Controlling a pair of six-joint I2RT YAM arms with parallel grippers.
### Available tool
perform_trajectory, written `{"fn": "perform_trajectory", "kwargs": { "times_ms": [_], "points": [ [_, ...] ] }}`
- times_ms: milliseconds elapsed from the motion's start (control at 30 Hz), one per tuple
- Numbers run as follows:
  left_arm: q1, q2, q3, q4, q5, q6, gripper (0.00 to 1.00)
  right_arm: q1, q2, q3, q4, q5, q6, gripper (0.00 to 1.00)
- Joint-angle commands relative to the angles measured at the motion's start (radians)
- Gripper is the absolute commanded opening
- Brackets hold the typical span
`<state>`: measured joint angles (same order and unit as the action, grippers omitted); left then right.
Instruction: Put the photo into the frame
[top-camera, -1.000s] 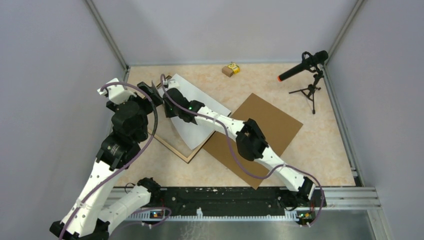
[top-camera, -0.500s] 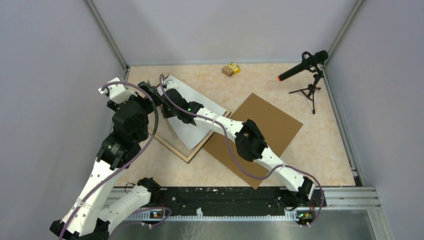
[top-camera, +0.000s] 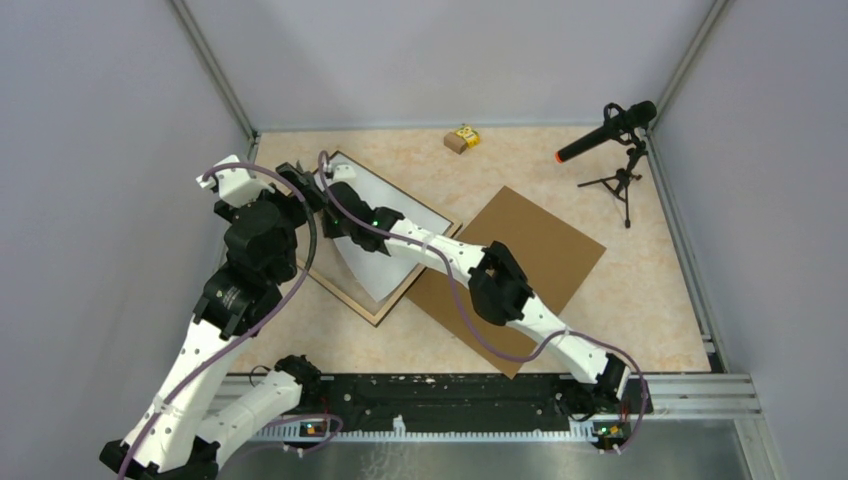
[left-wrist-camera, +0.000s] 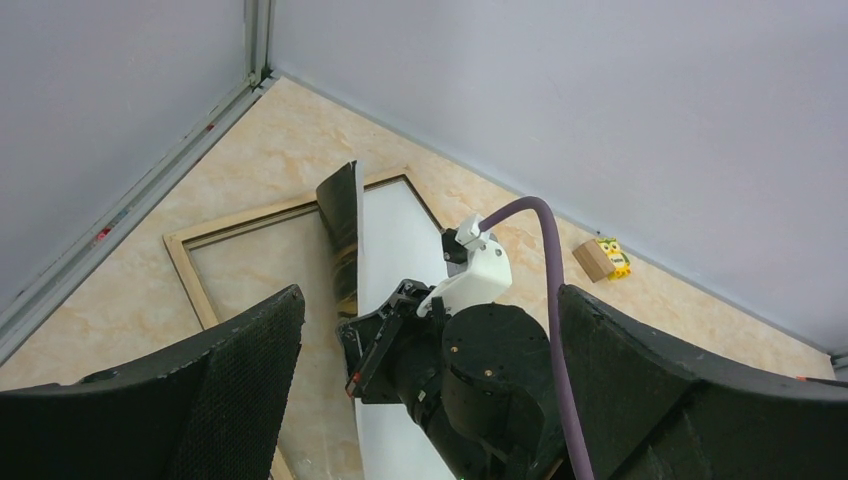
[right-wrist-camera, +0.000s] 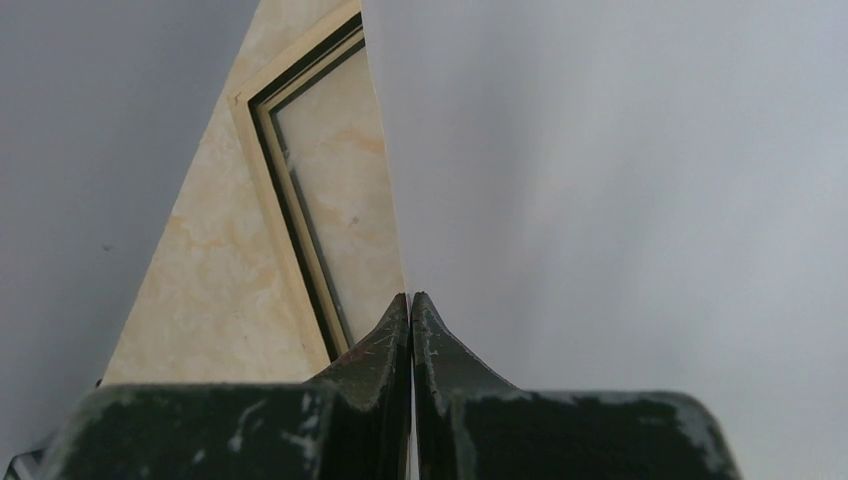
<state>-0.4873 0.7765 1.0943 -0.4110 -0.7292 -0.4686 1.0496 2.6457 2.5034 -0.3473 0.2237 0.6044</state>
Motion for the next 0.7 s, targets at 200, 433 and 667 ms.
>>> {"fn": "perform_trajectory", "kwargs": {
  "times_ms": [200, 433, 667],
  "points": [
    [-0.005, -0.003, 0.001, 0.043, 0.008, 0.015, 0.99, 0.026, -0.028, 0.055, -0.031, 0.201, 0.026, 0.00],
    [-0.005, -0.002, -0.001, 0.046, 0.009, 0.015, 0.99, 0.011, -0.011, 0.055, -0.014, 0.215, -0.045, 0.00],
    [-0.005, 0.001, -0.001, 0.046, 0.014, 0.016, 0.99, 0.010, 0.012, 0.061, 0.008, 0.195, -0.073, 0.00]
  ]
}}
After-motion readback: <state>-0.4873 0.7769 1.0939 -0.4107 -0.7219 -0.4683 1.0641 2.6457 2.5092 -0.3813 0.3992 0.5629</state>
